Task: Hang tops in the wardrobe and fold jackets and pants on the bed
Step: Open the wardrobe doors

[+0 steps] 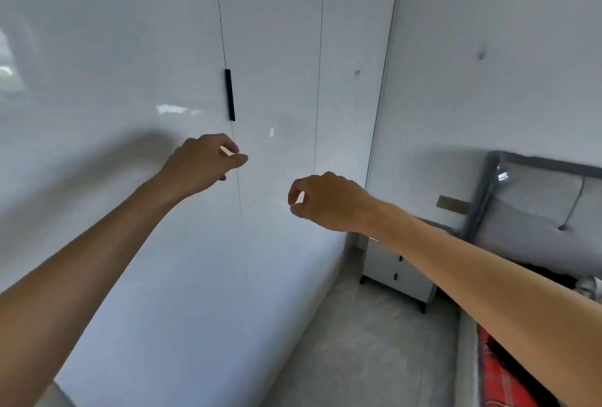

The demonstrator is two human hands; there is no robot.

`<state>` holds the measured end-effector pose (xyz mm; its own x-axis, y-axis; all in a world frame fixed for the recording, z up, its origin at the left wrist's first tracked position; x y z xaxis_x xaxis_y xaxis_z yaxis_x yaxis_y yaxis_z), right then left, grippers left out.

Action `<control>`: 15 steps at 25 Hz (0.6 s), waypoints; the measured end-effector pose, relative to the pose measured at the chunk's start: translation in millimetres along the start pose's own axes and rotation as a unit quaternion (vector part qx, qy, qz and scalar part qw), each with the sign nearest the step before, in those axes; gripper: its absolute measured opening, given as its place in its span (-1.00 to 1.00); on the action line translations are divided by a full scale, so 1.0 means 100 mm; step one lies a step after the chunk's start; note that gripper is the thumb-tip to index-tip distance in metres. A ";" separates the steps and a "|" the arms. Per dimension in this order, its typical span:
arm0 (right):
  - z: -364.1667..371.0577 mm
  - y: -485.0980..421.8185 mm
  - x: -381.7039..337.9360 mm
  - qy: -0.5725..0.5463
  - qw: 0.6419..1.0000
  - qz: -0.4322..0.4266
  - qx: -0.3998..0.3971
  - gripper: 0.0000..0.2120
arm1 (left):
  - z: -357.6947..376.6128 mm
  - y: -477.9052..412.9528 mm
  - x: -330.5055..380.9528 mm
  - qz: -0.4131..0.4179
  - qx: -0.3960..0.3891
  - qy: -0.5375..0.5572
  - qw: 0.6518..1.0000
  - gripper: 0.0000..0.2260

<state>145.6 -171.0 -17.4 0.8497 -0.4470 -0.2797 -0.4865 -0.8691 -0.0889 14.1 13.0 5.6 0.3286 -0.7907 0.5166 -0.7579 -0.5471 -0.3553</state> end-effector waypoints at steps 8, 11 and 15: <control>-0.08 -1.43 0.71 -0.003 0.999 -0.036 -0.002 -0.87 | 0.39 -1.67 -0.26 -0.054 0.280 -0.125 0.950 -0.54; -0.10 -1.85 0.94 -0.039 0.996 -0.075 -0.025 -0.88 | 0.46 -1.96 -0.27 -0.088 0.323 -0.202 0.920 -0.52; -0.03 -2.34 1.07 -0.063 0.984 -0.156 -0.050 -0.89 | 0.42 -2.11 -0.38 -0.099 0.372 -0.247 0.889 -0.80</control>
<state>350.8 -16.4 -23.9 0.9199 -0.1303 -0.3698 -0.1777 -0.9793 -0.0971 184.8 147.1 27.9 0.7611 -0.5817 0.2871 -0.1345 -0.5745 -0.8074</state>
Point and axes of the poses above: each hand's wrist, its own y-axis away from the middle knuckle, its own z-axis out of the palm, x = y × z, the point moved 2 cm from there along -y, towards the middle knuckle, and after that the axes turned 8 degrees about z, right-handed, at the moved point
